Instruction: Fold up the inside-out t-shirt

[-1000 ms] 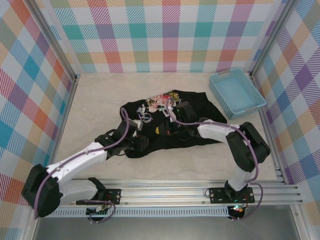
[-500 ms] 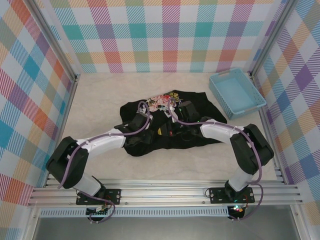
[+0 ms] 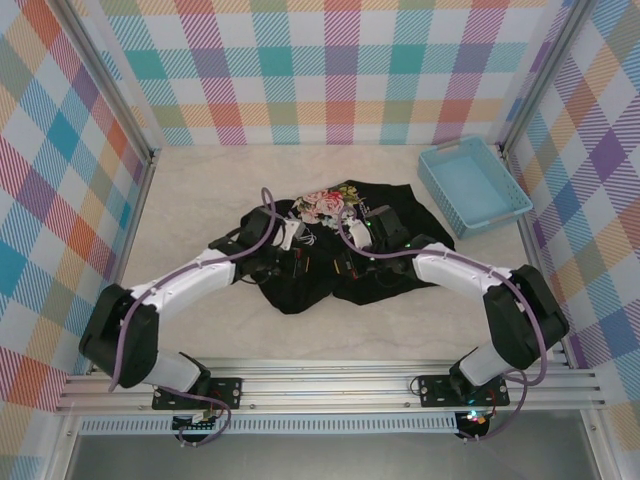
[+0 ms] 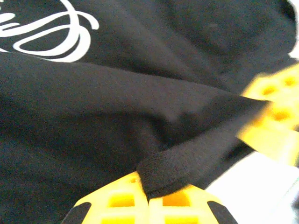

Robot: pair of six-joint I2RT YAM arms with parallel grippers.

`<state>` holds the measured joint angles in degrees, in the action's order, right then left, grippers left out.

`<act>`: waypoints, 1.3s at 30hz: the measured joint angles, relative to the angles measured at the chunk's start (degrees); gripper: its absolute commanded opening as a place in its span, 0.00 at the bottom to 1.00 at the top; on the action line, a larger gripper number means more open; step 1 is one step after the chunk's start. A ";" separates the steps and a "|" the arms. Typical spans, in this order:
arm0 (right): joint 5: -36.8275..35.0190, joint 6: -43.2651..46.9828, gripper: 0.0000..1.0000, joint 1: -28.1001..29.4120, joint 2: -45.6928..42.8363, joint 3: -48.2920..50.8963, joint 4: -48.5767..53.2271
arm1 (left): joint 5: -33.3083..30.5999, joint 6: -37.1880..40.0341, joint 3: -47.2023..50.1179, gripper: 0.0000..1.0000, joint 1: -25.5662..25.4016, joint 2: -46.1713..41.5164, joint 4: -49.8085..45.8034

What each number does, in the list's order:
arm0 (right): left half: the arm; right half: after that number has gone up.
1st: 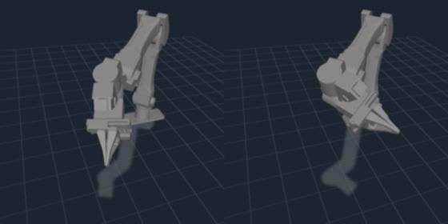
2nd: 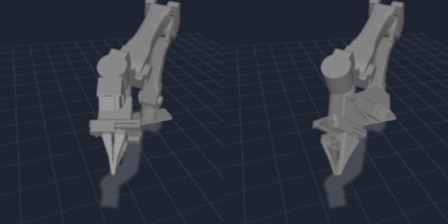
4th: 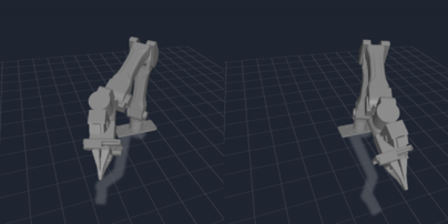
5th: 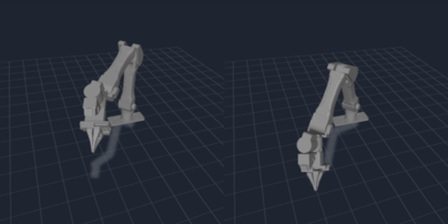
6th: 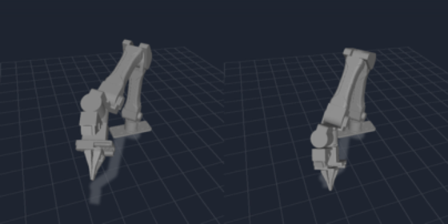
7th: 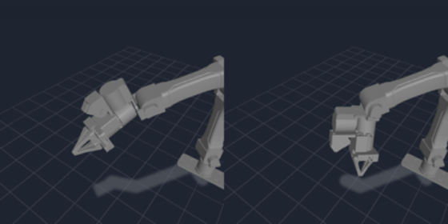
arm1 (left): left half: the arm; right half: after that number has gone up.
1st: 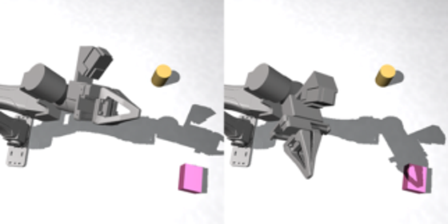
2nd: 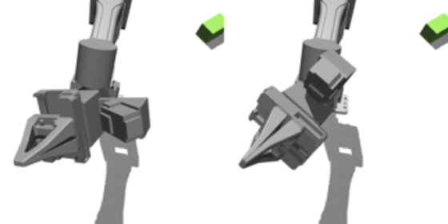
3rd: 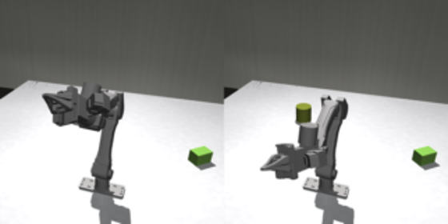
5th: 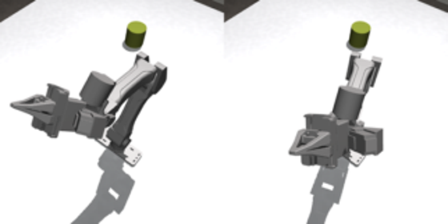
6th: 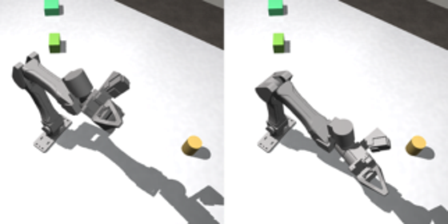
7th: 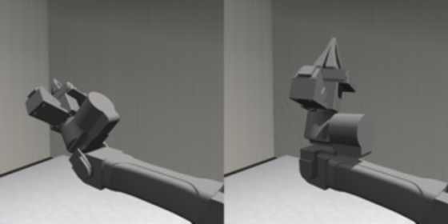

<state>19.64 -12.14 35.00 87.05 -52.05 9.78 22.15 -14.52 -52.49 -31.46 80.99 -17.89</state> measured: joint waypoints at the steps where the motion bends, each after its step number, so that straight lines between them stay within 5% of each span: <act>1: -1.16 0.50 0.14 0.17 -0.28 -0.02 0.24 | 2.23 -0.79 0.00 0.00 0.33 -0.72 -0.13; 9: -10.32 4.17 0.35 3.23 -4.55 0.90 2.54 | 17.55 -4.87 0.20 0.00 4.11 -1.62 -1.11; 18: -11.04 6.99 0.31 9.03 -16.96 7.19 2.14 | 20.92 -6.38 0.20 0.00 5.16 -1.62 -1.55; 23: -11.06 4.26 0.29 12.11 -13.09 8.46 -2.49 | 20.92 -7.13 0.20 0.00 5.16 -1.62 -1.53; 33: -25.99 -4.66 0.45 13.42 -1.92 4.26 -4.33 | 21.35 -7.17 0.22 0.00 5.38 -1.62 -1.53; 39: -29.49 -7.39 0.45 13.42 4.83 1.07 -7.54 | 21.57 -7.17 0.22 0.00 5.38 -1.62 -1.51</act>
<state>-9.85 -19.53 48.42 91.88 -50.98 2.24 43.72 -21.69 -52.27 -26.09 79.37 -19.40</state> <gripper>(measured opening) 0.460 0.049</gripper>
